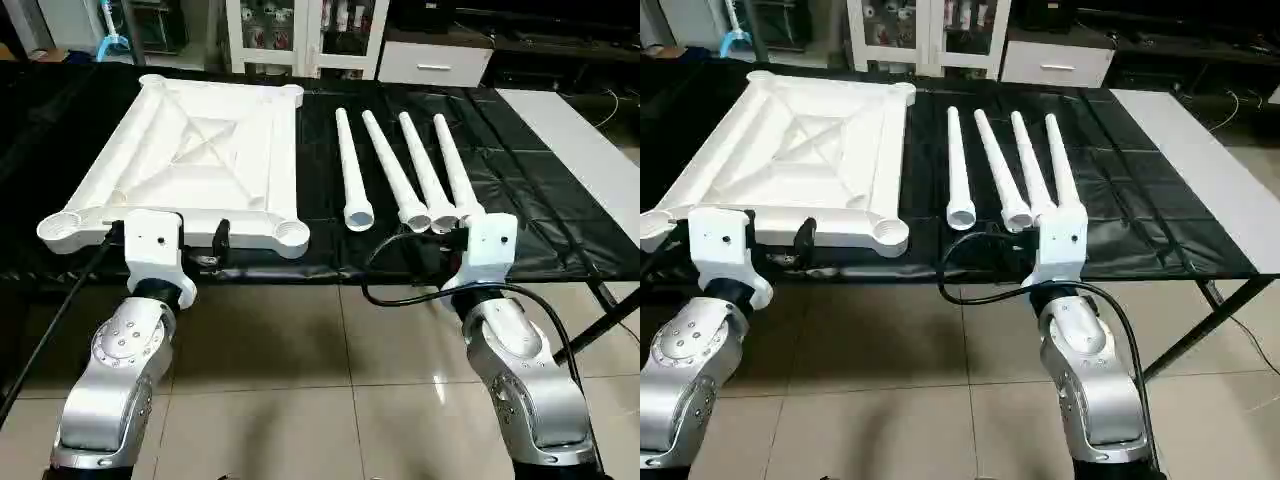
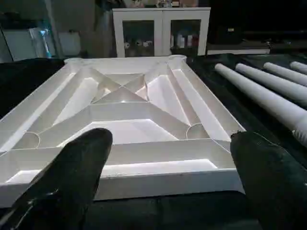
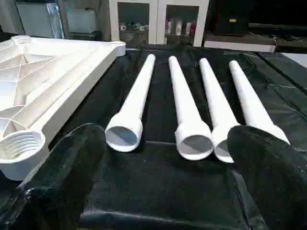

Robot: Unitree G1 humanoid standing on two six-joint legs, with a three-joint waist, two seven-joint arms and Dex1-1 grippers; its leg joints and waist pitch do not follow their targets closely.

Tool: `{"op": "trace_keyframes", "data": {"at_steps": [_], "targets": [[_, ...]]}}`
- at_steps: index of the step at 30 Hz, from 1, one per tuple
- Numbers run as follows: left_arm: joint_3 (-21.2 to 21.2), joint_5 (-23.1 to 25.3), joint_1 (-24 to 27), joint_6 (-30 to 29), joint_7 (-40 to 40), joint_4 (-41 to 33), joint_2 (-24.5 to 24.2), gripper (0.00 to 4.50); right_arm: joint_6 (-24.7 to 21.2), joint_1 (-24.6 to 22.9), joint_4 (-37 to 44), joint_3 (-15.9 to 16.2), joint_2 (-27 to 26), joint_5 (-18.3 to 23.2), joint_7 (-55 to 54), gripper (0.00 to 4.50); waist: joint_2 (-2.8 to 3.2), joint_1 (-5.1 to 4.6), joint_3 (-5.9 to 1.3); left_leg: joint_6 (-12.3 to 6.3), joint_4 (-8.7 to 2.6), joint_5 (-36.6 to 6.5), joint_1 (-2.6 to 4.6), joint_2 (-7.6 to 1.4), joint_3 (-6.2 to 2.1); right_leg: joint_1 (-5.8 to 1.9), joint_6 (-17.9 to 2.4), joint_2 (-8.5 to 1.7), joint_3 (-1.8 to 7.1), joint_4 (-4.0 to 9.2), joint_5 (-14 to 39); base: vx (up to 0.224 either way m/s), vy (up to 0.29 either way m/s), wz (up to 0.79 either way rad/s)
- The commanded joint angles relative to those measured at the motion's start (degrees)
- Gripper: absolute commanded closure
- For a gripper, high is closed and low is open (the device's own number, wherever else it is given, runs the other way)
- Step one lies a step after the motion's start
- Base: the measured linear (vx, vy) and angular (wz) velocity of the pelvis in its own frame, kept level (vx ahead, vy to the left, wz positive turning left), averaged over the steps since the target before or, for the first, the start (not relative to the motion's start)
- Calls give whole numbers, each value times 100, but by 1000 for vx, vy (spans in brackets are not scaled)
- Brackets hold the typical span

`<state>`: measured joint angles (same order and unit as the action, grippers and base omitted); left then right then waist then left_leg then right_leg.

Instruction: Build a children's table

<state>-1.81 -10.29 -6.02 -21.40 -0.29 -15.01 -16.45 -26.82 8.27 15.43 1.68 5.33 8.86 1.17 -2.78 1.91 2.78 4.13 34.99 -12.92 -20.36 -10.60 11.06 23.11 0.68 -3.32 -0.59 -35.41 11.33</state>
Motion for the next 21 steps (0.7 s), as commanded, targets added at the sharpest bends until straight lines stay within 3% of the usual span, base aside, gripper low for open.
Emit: {"op": "trace_keyframes", "data": {"at_steps": [1, 10, 11, 12, 13, 14, 15, 16, 18, 21], "targets": [[67, 46, 20, -45, -16, 8, 0, 6, 46, -42, -39, -38, 19, 34, -22, 0, 137, 8, -341, 207, -410, -474, 55, -163, -115, -245, -779, -249, 174, 282, -213, 0, 0, 0], [67, 46, 20, -45, -16, 8, 0, 6, 46, -42, -39, -38, 19, 34, -22, 0, 130, 7, -342, 198, -405, -470, 54, -159, -113, -246, -776, -248, 176, 281, -207, 0, 0, 0], [74, 124, 8, -44, -31, 16, 25, 6, 65, -47, -50, -5, 14, -27, 11, 0, 435, 100, -350, 283, -414, -502, 60, -141, -178, -239, -794, -282, 154, 233, -233, 0, 0, 0], [-82, -350, -137, -367, -101, -52, 353, 6, -15, 310, -440, -136, -19, -123, -117, 0, -425, -81, -313, 54, -382, -556, 20, -170, -28, -232, -733, -210, 176, 393, -57, 0, 0, 0], [-128, -477, -181, -456, -116, -90, 428, 6, -57, 422, -538, -187, -23, -111, -126, 0, -131, 6, -252, 116, -465, -748, 13, -164, -85, -231, -756, -275, 175, 359, 728, 0, 0, 0], [-151, -546, -204, -497, -122, -112, 458, 6, -84, 482, -583, -218, -23, -87, -124, 0, -36, -5, -302, 193, -389, -924, 99, -165, -78, -171, -738, -311, 212, 370, 1038, 0, 0, 0], [-152, -539, -206, -496, -121, -119, 450, 6, -92, 487, -577, -222, -21, -71, -110, 0, 0, 0, -298, 218, -409, -875, 92, -182, -91, -159, -704, -293, 203, 361, 933, 0, 0, 0], [-196, -586, -154, -517, -134, -139, 442, 6, -135, 445, -560, -206, -6, -57, -75, 0, -58, -23, -290, 271, -427, -796, 49, -193, -100, -171, -617, -255, 182, 341, 713, 0, 0, 0], [-215, -611, -120, -593, -128, -154, 435, 6, -169, 427, -540, -193, -9, -51, -68, 0, -95, -27, -312, 291, -416, -731, 62, -186, -103, -183, -539, -246, 173, 312, 458, 0, 0, 0], [-156, -646, -35, -861, -169, -228, 386, 6, -312, 400, -397, -189, -57, 18, -76, 0, -144, -10, -326, 210, -399, -517, 49, -181, -98, -214, -581, -259, 182, 278, 170, 0, 0, 0]]}}
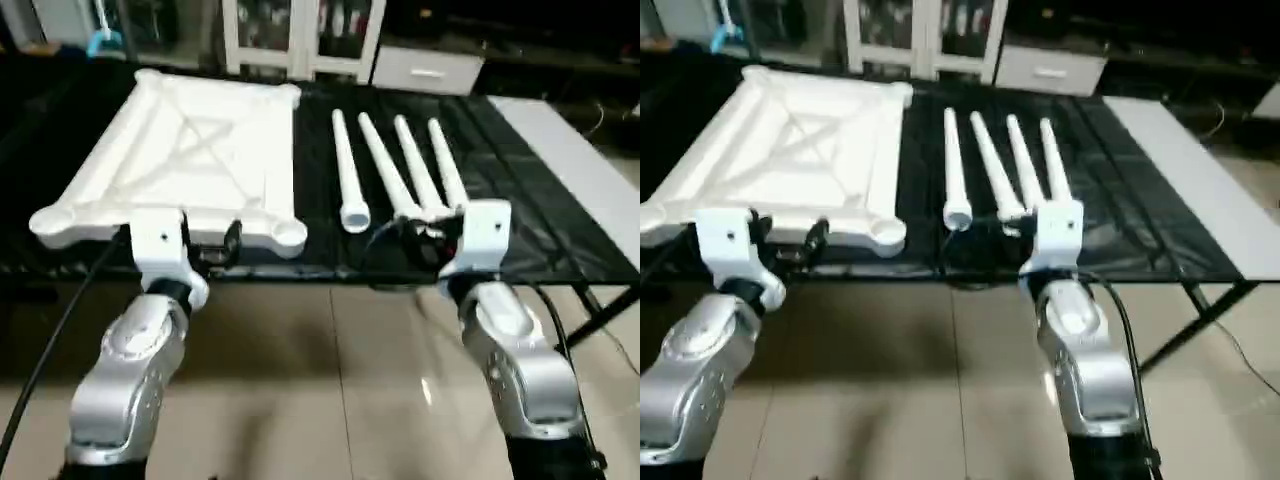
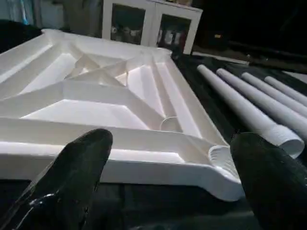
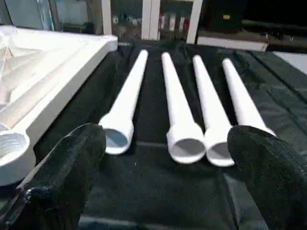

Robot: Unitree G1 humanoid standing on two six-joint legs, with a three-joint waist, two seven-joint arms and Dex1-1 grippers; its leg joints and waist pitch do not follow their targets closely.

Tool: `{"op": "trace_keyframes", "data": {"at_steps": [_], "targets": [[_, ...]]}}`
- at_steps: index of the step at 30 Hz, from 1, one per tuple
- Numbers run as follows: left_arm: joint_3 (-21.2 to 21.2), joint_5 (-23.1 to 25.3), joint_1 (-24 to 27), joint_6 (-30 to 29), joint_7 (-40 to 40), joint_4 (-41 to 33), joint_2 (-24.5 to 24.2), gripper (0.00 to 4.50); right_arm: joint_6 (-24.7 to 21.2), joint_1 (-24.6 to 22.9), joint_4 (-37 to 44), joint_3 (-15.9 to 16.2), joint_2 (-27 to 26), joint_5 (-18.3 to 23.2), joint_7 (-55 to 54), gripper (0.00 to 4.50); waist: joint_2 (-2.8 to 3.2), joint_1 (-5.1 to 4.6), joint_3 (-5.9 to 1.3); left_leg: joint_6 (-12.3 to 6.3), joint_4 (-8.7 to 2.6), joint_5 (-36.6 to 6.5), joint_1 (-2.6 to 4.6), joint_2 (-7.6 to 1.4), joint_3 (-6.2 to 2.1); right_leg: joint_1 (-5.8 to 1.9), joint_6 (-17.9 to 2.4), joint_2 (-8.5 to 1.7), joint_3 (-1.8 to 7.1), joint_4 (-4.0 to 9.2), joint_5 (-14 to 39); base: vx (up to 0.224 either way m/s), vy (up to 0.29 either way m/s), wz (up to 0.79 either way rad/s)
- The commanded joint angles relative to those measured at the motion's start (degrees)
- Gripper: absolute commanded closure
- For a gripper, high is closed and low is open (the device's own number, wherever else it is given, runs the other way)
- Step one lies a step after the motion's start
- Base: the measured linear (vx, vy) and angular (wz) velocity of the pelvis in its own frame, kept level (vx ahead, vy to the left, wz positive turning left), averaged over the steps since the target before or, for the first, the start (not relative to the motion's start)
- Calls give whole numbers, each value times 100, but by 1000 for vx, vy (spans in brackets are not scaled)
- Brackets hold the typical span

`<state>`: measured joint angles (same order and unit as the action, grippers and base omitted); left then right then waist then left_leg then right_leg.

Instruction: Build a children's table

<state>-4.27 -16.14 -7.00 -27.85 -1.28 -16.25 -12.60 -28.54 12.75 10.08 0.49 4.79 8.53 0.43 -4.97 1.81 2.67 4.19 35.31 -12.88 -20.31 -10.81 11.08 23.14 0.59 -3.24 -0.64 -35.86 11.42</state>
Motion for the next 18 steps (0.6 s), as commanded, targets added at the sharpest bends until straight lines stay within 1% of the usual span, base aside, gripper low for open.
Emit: {"op": "trace_keyframes", "data": {"at_steps": [1, 2, 3, 4, 5, 6, 7, 9, 10, 11, 12, 13, 14, 15, 16, 17, 18], "targets": [[102, -27, 71, -243, -51, -109, 8, 6, -151, -55, 157, -66, -10, 50, -3, 0, 90, -5, -305, 191, -431, -528, 45, -160, -95, -200, -580, -263, 188, 333, 211, 0, 0, 0], [141, 99, 75, -218, -14, -104, 10, 6, -161, -59, 166, -61, -17, 28, -16, 0, 84, -7, -302, 194, -431, -555, 46, -161, -93, -200, -573, -261, 188, 342, 260, 0, 0, 0], [168, 261, 66, -62, 65, -70, 32, 6, -163, -53, 165, -39, -2, -24, -34, 0, 96, -13, -300, 199, -437, -600, 44, -164, -97, -202, -550, -262, 189, 357, 348, 0, 0, 0], [172, 472, 45, 209, 226, -8, 83, 6, -151, -49, 176, 4, 42, -120, -58, 0, 62, -17, -300, 196, -435, -637, 49, -175, -97, -200, -520, -263, 189, 372, 406, 0, 0, 0], [123, 673, -7, 690, 384, 97, 185, 6, -87, -37, 162, 64, 104, -251, -82, 0, 62, -17, -300, 196, -435, -637, 49, -175, -97, -200, -520, -263, 189, 372, 406, 0, 0, 0], [64, 687, -44, 893, 411, 127, 246, 6, 18, -38, 140, 117, 155, -361, -95, 0, 72, -7, -295, 205, -442, -687, 32, -177, -112, -217, -491, -278, 193, 396, 512, 0, 0, 0], [26, 656, -75, 960, 391, 146, 268, 6, 88, -27, 108, 145, 176, -420, -105, 0, 66, -5, -297, 227, -439, -695, 41, -172, -109, -204, -471, -279, 193, 396, 543, 0, 0, 0], [-5, 643, -93, 990, 428, 135, 307, 6, 139, -31, 93, 165, 193, -474, -124, 0, 63, -7, -297, 243, -442, -729, 40, -176, -115, -197, -468, -283, 193, 385, 573, 0, 0, 0], [-72, 678, -129, 909, 607, 51, 333, 6, 266, -29, 70, 129, 160, -483, -163, 0, 41, -12, -296, 251, -442, -784, 34, -179, -114, -193, -465, -288, 194, 379, 621, 0, 0, 0], [-143, 622, -147, 726, 715, -14, 376, 6, 404, -17, 39, 84, 118, -522, -252, 0, 44, -15, -299, 257, -437, -781, 37, -180, -113, -190, -466, -286, 193, 374, 597, 0, 0, 0], [-180, 555, -156, 637, 722, -37, 396, 6, 477, -5, 15, 51, 88, -543, -315, 0, 31, -16, -294, 247, -437, -767, 33, -175, -109, -185, -469, -287, 194, 374, 601, 0, 0, 0], [-223, 462, -169, 529, 718, -57, 422, 6, 442, 22, -22, -26, 27, -533, -422, 0, 34, -17, -295, 240, -433, -736, 38, -171, -107, -176, -472, -279, 194, 372, 591, 0, 0, 0], [-196, 430, -131, 510, 575, -90, 366, 6, 354, 49, -65, -95, -17, -499, -477, 0, 22, -13, -299, 234, -432, -707, 35, -163, -110, -183, -472, -275, 191, 371, 572, 0, 0, 0], [-159, 414, -63, 516, 429, -114, 301, 6, 266, 72, -131, -156, -37, -457, -496, 0, 31, -8, -298, 229, -433, -701, 41, -161, -106, -172, -472, -269, 190, 372, 563, 0, 0, 0], [-54, 562, 50, 568, 329, -144, 162, 6, 76, 74, -169, -190, -11, -329, -368, 0, -1, -11, -298, 201, -436, -664, 36, -164, -104, -174, -469, -263, 186, 371, 519, 0, 0, 0], [-19, 629, 91, 609, 295, -143, 123, 6, 16, 73, -180, -199, -1, -291, -318, 0, 16, -7, -299, 192, -435, -656, 43, -162, -113, -177, -469, -256, 181, 357, 494, 0, 0, 0], [38, 736, 173, 659, 230, -138, 63, 6, -81, 63, -183, -196, 26, -233, -211, 0, 21, -15, -293, 164, -441, -671, 42, -162, -108, -170, -446, -251, 183, 368, 487, 0, 0, 0]]}}
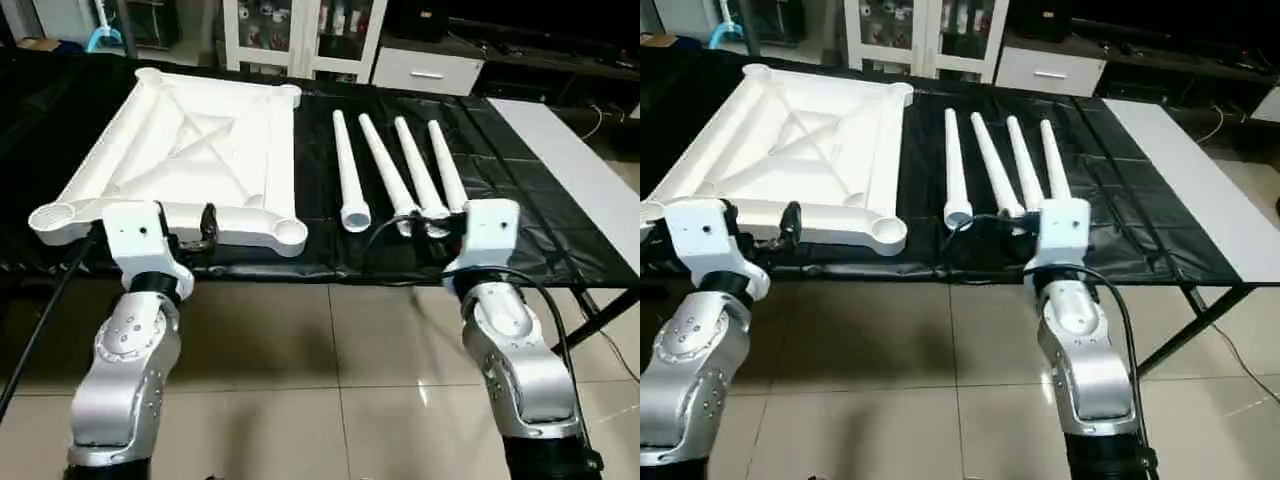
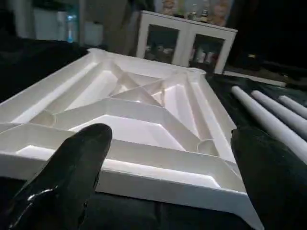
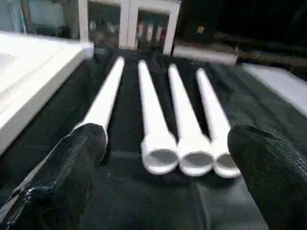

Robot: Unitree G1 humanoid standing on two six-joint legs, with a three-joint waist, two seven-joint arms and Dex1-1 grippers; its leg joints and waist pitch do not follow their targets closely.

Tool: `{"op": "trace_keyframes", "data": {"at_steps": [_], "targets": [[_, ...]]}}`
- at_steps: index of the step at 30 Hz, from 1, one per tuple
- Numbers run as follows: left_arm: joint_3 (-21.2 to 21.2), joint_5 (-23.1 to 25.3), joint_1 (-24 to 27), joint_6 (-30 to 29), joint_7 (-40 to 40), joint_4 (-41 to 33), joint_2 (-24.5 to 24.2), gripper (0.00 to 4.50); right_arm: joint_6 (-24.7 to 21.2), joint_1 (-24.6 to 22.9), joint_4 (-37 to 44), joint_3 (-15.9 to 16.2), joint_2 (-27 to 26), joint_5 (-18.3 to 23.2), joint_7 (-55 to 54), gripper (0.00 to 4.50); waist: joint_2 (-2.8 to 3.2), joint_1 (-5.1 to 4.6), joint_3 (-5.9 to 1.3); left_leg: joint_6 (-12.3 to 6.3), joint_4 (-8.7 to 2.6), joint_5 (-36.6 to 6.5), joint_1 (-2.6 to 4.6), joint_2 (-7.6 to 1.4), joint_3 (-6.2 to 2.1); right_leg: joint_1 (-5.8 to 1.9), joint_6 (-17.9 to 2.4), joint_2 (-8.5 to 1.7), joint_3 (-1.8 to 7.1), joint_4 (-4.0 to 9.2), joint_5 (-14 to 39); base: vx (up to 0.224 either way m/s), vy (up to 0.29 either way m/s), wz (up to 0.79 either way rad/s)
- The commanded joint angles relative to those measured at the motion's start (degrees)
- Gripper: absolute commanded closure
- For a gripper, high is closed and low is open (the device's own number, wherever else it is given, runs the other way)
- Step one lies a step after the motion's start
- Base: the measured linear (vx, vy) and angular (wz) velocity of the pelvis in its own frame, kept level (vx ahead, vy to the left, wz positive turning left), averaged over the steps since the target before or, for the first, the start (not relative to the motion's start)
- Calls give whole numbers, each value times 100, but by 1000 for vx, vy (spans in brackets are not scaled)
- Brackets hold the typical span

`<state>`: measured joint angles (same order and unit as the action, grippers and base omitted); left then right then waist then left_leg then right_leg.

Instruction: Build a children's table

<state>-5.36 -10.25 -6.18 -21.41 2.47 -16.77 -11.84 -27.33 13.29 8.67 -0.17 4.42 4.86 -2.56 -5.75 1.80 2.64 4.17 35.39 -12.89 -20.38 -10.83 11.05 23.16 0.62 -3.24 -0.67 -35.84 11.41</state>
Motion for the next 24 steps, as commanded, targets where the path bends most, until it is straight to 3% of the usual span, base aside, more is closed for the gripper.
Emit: {"op": "trace_keyframes", "data": {"at_steps": [1, 2, 3, 7, 9, 12, 15, 17, 19, 22, 24], "targets": [[185, 163, 219, -71, -242, -78, -48, 6, -256, -36, 40, -43, 135, 139, 267, 0, 96, -14, -290, 178, -453, -658, 39, -174, -114, -190, -443, -261, 184, 354, 451, 0, 0, 0], [153, 135, 247, -54, -232, -64, -12, 6, -233, -57, 74, -25, 134, 118, 283, 0, 94, -15, -292, 184, -449, -660, 43, -175, -107, -186, -446, -263, 186, 358, 437, 0, 0, 0], [114, 109, 272, -23, -207, -52, 15, 6, -258, -94, 99, -10, 118, 144, 319, 0, 51, -11, -296, 177, -443, -634, 50, -180, -100, -181, -450, -269, 187, 364, 421, 0, 0, 0], [166, 58, 283, 2, -313, -109, 3, 6, -194, -167, 94, -3, 58, 220, 317, 0, 78, 2, -276, 217, -462, -814, 58, -182, -102, -158, -477, -278, 191, 387, 654, 0, 0, 0], [99, -320, 312, -93, -450, -251, 136, 6, -205, -167, 136, 20, 37, 284, 377, 0, 90, 9, -278, 271, -466, -861, 62, -186, -107, -156, -489, -284, 193, 382, 695, 0, 0, 0], [140, -491, 356, -187, -554, -365, 149, 6, -249, -176, 200, 59, 17, 284, 426, 0, 73, -2, -277, 262, -467, -819, 42, -183, -108, -167, -502, -276, 188, 377, 568, 0, 0, 0], [174, -352, 352, -94, -543, -334, 166, 6, -265, -192, 225, 62, 8, 259, 447, 0, 78, -10, -280, 248, -462, -831, 40, -178, -108, -172, -463, -278, 193, 384, 630, 0, 0, 0], [209, -62, 334, -14, -408, -256, 129, 6, -132, -198, 203, 120, 60, -19, 273, 0, 84, -15, -280, 258, -461, -783, 36, -186, -113, -173, -423, -272, 190, 390, 592, 0, 0, 0], [228, 86, 323, 150, -389, -217, 98, 6, 255, -212, 154, 209, 126, -194, 267, 0, 109, -10, -282, 284, -462, -784, 43, -183, -116, -173, -398, -280, 187, 388, 611, 0, 0, 0], [240, 203, 326, 238, -396, -231, 43, 6, 580, -231, 176, 290, 150, -380, 163, 0, 99, -18, -277, 285, -466, -868, 42, -185, -117, -165, -385, -277, 190, 395, 637, 0, 0, 0], [236, 211, 289, 217, -422, -246, -5, 6, 401, -199, 209, 308, 147, -350, 182, 0, 101, -19, -282, 280, -463, -854, 52, -179, -117, -167, -402, -266, 190, 377, 567, 0, 0, 0]]}}
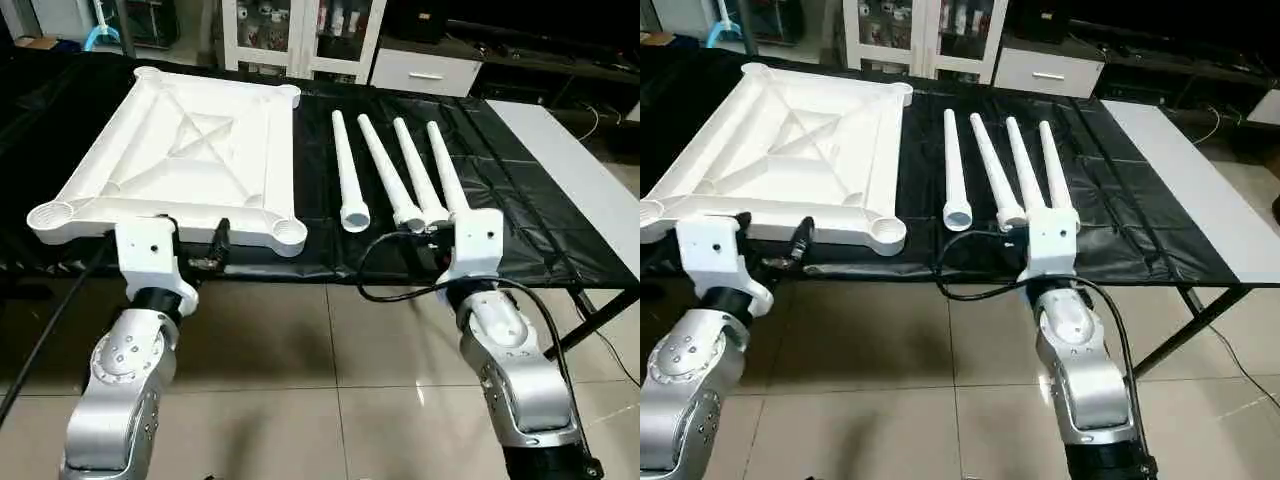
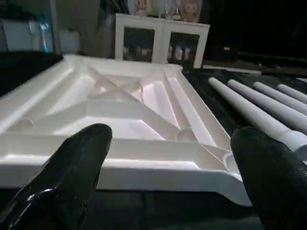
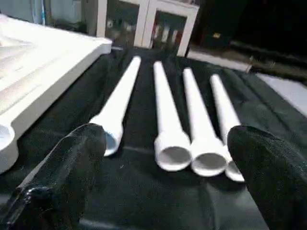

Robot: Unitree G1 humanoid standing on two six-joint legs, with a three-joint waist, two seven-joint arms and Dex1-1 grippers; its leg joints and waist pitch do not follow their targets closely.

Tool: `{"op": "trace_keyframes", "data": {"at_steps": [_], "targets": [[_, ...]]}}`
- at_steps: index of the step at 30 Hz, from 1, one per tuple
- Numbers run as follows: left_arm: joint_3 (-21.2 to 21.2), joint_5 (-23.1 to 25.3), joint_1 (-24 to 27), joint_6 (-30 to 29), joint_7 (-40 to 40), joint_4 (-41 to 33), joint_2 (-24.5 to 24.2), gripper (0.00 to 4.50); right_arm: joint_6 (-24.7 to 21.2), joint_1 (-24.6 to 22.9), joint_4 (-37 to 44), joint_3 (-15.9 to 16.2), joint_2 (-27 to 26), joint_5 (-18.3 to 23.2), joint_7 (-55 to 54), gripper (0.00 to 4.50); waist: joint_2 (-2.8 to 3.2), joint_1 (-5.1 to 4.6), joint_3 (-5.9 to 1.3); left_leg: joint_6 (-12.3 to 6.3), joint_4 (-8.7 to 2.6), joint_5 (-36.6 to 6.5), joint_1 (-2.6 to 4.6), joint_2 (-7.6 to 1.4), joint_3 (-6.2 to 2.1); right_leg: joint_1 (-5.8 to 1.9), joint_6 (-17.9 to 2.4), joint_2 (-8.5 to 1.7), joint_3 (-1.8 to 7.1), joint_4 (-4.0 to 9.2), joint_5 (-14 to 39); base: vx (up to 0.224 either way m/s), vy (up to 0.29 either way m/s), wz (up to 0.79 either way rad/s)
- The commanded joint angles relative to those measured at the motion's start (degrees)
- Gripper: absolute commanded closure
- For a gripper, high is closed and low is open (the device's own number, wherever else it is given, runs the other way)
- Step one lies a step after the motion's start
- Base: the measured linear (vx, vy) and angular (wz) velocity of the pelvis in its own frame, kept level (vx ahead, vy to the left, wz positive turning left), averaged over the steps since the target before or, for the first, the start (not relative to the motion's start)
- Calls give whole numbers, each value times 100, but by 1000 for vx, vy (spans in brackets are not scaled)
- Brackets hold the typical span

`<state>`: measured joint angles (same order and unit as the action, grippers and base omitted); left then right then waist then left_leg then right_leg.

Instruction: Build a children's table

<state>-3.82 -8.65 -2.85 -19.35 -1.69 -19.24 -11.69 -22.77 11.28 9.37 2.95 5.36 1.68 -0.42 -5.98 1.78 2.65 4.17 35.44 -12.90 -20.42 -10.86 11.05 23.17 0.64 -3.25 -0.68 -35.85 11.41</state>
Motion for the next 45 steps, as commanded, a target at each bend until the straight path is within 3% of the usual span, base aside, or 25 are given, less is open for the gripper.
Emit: {"op": "trace_keyframes", "data": {"at_steps": [1, 7, 13, 17, 18, 19, 22, 23, 24, 25, 26, 28, 29, 30, 31, 32, 34, 36, 37, 38, 39, 40, 42, 43, 45], "targets": [[83, 51, -44, 11, -6, 1, -20, 6, -55, 2, 139, -4, 52, -32, -32, 0, 128, -18, -281, 282, -470, -866, 57, -175, -116, -164, -411, -262, 191, 377, 564, 0, 0, 0], [152, 48, -168, -51, -126, -172, -167, 6, -370, -59, 192, 29, 119, 93, 212, 0, 145, -11, -275, 319, -496, -1228, 101, -185, -123, -173, -417, -261, 175, 384, 854, 0, 0, 0], [164, 220, -223, 4, -123, -132, -138, 6, -299, -73, 254, 22, 95, 166, 317, 0, 316, -8, -141, -552, -468, -2411, -108, 54, -475, -939, -326, -729, -576, 1048, 4363, 22, 3, 40], [184, 250, -222, 20, -122, -83, -113, 6, -203, -84, 255, 43, 75, 114, 299, 0, 397, -26, -75, -599, -573, -2525, 6, 56, -537, -1180, -514, -536, -823, 1090, 3983, 100, 22, 67], [200, 259, -223, 38, -121, -47, -97, 6, -203, -69, 258, 15, 41, 112, 252, 0, 429, -247, -25, -83, -740, -3557, 760, -370, -696, -580, -769, -241, -666, 691, 3142, 190, -10, 39], [213, 263, -226, 60, -118, -11, -91, 6, -232, -53, 267, -32, -7, 163, 237, 0, 495, -249, -92, 24, -929, -3997, 1002, -591, -914, -414, -683, -124, -544, 140, 1831, 190, -10, 39], [247, 254, -258, 75, -120, 45, -66, 6, -252, -6, 294, -82, -33, 184, 212, 0, 328, -304, -136, -1139, -899, -2928, 1063, -463, -826, -142, -195, -304, -335, -18, 543, 192, -4, 3], [247, 254, -258, 75, -120, 45, -66, 6, -252, -6, 294, -82, -33, 184, 212, 0, 242, -286, -121, -1149, -854, -2790, 902, -270, -620, -286, -252, -393, -244, 210, 478, 190, -47, 9], [271, 244, -271, 80, -135, 59, -66, 6, -260, 1, 311, -89, -33, 173, 226, 0, -2, -72, -172, -1072, -324, -2202, 434, 309, -172, -892, -425, -610, 305, 695, 1608, 228, -51, 19], [308, 279, -326, 64, -121, 97, -71, 6, -274, 25, 332, -102, -22, 101, 181, 0, 56, 135, -175, -997, 401, -1246, 123, 305, -327, -1280, -1084, -1309, 903, 1055, 3167, 228, -51, 19], [312, 271, -347, 67, -131, 113, -68, 6, -299, 36, 334, -120, -19, 84, 155, 0, 15, 217, -255, -845, 721, -649, -348, 277, -494, -1607, -1558, -1220, 980, 914, 2725, 245, -5, 15], [314, 282, -379, 67, -142, 133, -55, 6, -317, 47, 341, -171, -8, 100, 146, 0, 153, 263, -292, -663, 614, 27, -552, 149, -576, -1608, -2053, -913, 723, 774, 874, 228, 35, 10], [318, 287, -380, 72, -150, 137, -53, 6, -338, 39, 345, -214, -28, 146, 144, 0, 253, 266, -303, -704, 318, 369, -490, 118, -554, -1541, -1965, -647, 487, 720, 546, 225, 44, 18], [321, 295, -378, 75, -155, 139, -52, 6, -353, 31, 348, -247, -46, 183, 144, 0, 516, 107, -333, -883, -348, 1185, 17, 57, -528, -1231, -1285, 19, -170, 504, 512, 174, 52, -1], [320, 304, -378, 78, -169, 142, -44, 6, -354, 28, 336, -280, -54, 196, 132, 0, 751, -248, -409, -803, -485, 668, 973, -526, -1186, -104, -219, 283, -375, -534, 1445, 174, 52, -1], [318, 312, -378, 80, -180, 144, -38, 6, -352, 27, 327, -299, -56, 200, 123, 0, 619, -236, -513, -980, -455, 692, 1127, -800, -1288, -7, 97, 118, -328, -713, 1521, 198, 33, -25], [310, 326, -388, 82, -197, 163, -23, 6, -343, 29, 307, -312, -47, 178, 121, 0, 529, -62, -318, 113, -672, -75, 791, -871, -558, 186, 247, -105, -424, -924, 674, 246, 24, -39], [306, 332, -396, 87, -216, 177, -16, 6, -338, 27, 314, -308, -47, 156, 120, 0, 379, -68, -256, 154, -870, -811, 823, -916, -289, 232, -141, -211, -455, -772, 99, 215, -27, -55], [308, 338, -400, 92, -222, 184, -14, 6, -344, 21, 326, -312, -55, 181, 129, 0, 143, -53, -157, 192, -958, -2152, 960, -624, 399, 225, -989, -292, -403, -259, -73, 223, -62, -55], [309, 333, -406, 99, -230, 191, -11, 6, -359, 20, 347, -266, -21, 141, 145, 0, -99, 33, -190, -69, -566, -2452, 741, -159, 426, -104, -1047, -292, -99, 161, 691, 224, -123, -36], [312, 327, -411, 104, -234, 197, -11, 6, -372, 19, 364, -227, 3, 108, 164, 0, -78, 302, -210, -474, 582, -2169, 750, 412, 220, -448, -1102, -892, 812, 937, 4026, 241, -98, -25], [320, 322, -423, 101, -222, 202, -24, 6, -375, 15, 381, -190, -19, 109, 232, 0, -50, 348, -292, -578, 822, -1057, 61, 354, -317, -1068, -1297, -1180, 1056, 710, 4074, 241, -98, -25], [312, 241, -430, 90, -260, 199, -7, 6, -418, 5, 407, -132, -24, 92, 275, 0, -64, 292, -343, -387, 942, -268, -304, 432, -571, -1208, -1239, -964, 966, 430, 2329, 248, -34, -5], [373, 272, -414, -24, -339, 169, -83, 6, -476, -1, 429, -102, -36, 88, 307, 0, -3, 211, -336, -206, 756, 950, -364, 462, -678, -1010, -1544, -761, 635, 290, -1512, 231, -34, 7], [410, 292, -400, -52, -398, 173, -128, 6, -525, -17, 450, -99, -52, 116, 319, 0, 243, 198, -260, -361, -94, 2481, -305, 371, -663, -697, -1245, -263, -129, 173, -2993, 216, -6, 3]]}}
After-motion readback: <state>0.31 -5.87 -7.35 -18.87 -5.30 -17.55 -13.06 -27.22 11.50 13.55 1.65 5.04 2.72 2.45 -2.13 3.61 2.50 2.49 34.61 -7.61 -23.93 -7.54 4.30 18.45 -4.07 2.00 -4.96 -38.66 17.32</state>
